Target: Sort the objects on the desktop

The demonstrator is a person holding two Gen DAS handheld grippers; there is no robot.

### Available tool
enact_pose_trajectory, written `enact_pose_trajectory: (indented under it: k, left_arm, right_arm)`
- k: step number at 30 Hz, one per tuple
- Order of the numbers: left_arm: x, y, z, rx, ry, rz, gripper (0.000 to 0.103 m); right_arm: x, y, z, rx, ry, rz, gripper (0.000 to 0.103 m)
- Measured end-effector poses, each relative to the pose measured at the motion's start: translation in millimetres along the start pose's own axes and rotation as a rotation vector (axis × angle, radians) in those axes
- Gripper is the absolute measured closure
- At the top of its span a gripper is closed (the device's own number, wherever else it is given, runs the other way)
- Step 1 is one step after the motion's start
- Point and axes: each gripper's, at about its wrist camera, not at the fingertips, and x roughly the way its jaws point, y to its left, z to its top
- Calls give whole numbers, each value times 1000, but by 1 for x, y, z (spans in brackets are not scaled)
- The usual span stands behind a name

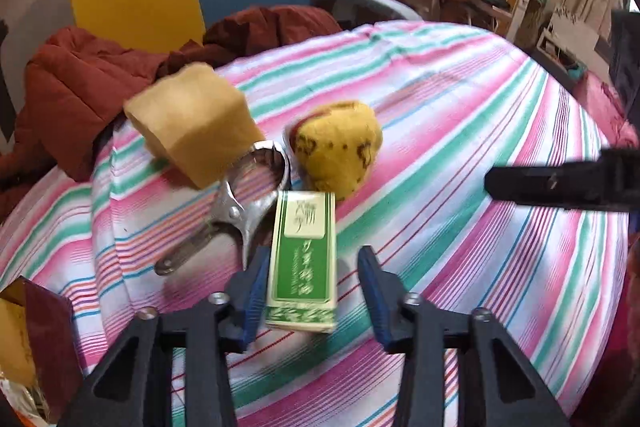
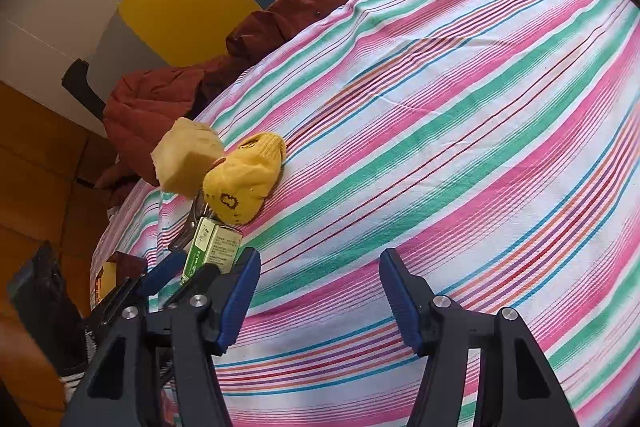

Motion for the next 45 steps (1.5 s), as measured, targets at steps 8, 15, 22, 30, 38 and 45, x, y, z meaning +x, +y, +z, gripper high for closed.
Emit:
enact_pose_trajectory:
  k: [8, 15, 22, 30, 38, 45]
  left_arm:
    - [-19, 5, -47, -92, -103, -41, 73]
    - [-34, 29, -75, -244, -164, -62, 73]
    - [-32, 28, -76, -231, -176, -40, 73]
    - [-28, 20, -73, -208, -176, -9, 72]
    - [-28, 19, -74, -204, -178, -3, 72]
    - [-28, 18, -74, -204, -180, -3, 72]
  right_arm:
    - [4, 7, 3, -49, -18, -5, 40]
    - [19, 36, 12, -172, -44, -3, 40]
    - [36, 65, 25, -264, -78, -4, 28]
    - [64, 80, 30, -329, -51, -35, 25]
    - [81, 80, 26, -365, -11, -66, 48]
    - [79, 81, 23, -374, -3, -57, 64]
